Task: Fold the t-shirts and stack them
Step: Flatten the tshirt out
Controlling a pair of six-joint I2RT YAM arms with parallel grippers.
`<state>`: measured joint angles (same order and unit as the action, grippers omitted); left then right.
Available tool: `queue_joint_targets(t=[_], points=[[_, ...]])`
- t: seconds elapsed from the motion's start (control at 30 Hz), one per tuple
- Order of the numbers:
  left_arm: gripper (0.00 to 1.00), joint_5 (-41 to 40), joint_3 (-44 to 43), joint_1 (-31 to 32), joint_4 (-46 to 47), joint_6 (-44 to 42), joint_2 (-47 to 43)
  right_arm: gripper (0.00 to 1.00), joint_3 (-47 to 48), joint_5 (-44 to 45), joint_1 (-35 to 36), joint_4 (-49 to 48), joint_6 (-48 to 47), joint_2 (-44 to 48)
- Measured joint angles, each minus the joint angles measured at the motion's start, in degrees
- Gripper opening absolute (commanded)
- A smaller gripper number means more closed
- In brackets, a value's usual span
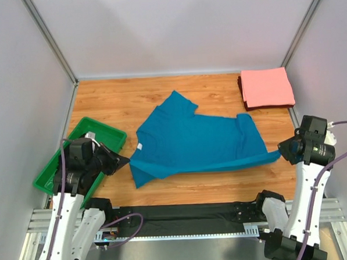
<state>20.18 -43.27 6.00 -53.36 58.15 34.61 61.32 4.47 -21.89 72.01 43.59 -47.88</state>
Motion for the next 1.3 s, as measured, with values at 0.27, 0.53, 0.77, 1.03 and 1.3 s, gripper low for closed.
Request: queue_joint_targets(t=[0.27,0.53,0.77,1.03,1.3], points=[[0.00,-3.65,-9.55,0.79,-4.26,-0.90,5.22,0.00,0.39,6.05,0.00,2.51,1.36,-0.11],[0.00,-9.99,-44.50,1.09,-10.82,-3.58,18.18,0.00,26.93,4.42,0.15,2.16,4.13,-6.97],[0.00,-7.78,-80.17,1.09,-8.90,-5.73,31.32,0.00,58.69,-2.12,0.22,-2.97,7.04,-7.80],[0.00,-3.69,-90.53,1.09,-4.61,-1.88,33.09,0.00,75.67,-4.48,0.22,-2.25,10.78,-7.87],[0.00,-3.04,-91.60,1.09,-4.48,-1.95,32.54,0.00,64.65,-4.74,0.22,-1.90,12.59,-5.09]])
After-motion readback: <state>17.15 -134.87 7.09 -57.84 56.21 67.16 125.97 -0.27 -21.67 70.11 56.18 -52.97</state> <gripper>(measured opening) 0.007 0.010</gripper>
